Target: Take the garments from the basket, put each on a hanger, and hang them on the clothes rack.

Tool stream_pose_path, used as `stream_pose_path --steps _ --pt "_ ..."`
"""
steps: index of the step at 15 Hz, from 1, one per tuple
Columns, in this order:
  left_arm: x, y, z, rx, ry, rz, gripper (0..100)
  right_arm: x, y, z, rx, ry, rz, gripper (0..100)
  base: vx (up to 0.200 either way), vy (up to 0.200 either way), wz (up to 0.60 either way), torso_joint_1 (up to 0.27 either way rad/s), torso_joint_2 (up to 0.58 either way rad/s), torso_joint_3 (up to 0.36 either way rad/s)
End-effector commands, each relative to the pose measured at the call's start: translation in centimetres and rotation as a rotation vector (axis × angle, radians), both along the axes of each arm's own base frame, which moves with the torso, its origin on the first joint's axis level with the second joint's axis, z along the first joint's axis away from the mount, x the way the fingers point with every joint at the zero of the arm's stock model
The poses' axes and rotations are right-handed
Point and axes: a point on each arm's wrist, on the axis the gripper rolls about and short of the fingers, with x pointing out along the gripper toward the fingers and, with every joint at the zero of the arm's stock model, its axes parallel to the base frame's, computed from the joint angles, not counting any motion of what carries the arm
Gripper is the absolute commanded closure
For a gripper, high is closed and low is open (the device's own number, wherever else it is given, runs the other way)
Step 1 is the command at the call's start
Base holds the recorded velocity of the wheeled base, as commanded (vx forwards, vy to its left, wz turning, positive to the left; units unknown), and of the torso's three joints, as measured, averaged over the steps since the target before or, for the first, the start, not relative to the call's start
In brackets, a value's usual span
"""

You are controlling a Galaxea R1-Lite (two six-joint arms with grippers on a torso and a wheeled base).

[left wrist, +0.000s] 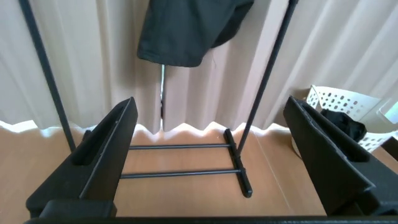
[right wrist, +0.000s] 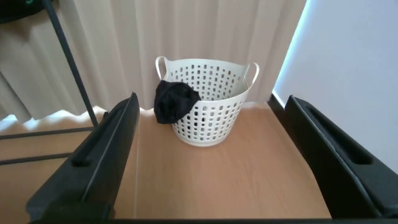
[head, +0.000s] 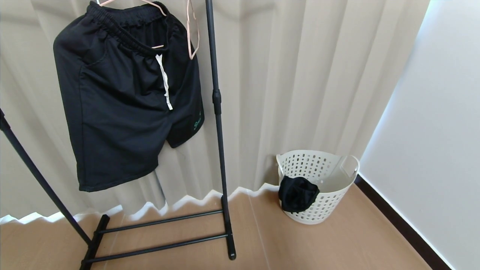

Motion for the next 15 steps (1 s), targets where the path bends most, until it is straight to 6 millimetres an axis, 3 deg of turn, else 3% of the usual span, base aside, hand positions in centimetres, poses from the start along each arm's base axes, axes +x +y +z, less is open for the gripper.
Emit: stream_pose_path --steps 1,4,7,10,15 --pt "0.01 0.0 0.0 0.0 0.002 0.0 0 0.01 0.0 0.01 0.0 0.001 0.002 0 0.2 0.0 0.0 -0.002 0.01 0.002" --pt "0.01 0.0 0.0 0.0 0.002 0.0 0 0.01 0.0 0.01 0.0 0.001 0.002 0 0.2 0.0 0.0 0.004 0.0 0.007" --pt "0.01 0.0 0.0 0.0 0.002 0.0 0 0.01 0.0 0.01 -0.002 0.001 0.0 0 0.0 0.0 0.0 0.0 0.0 0.0" --pt "0.01 0.0 0.0 0.0 0.002 0.0 0 0.01 0.0 0.01 0.0 0.001 0.0 0 0.0 0.0 -0.6 -0.002 0.0 0.002" --pt "0.01 0.0 0.0 0.001 0.002 0.0 0 0.01 0.0 0.01 0.0 0.001 0.002 0 0.0 0.0 -0.12 0.0 0.0 0.0"
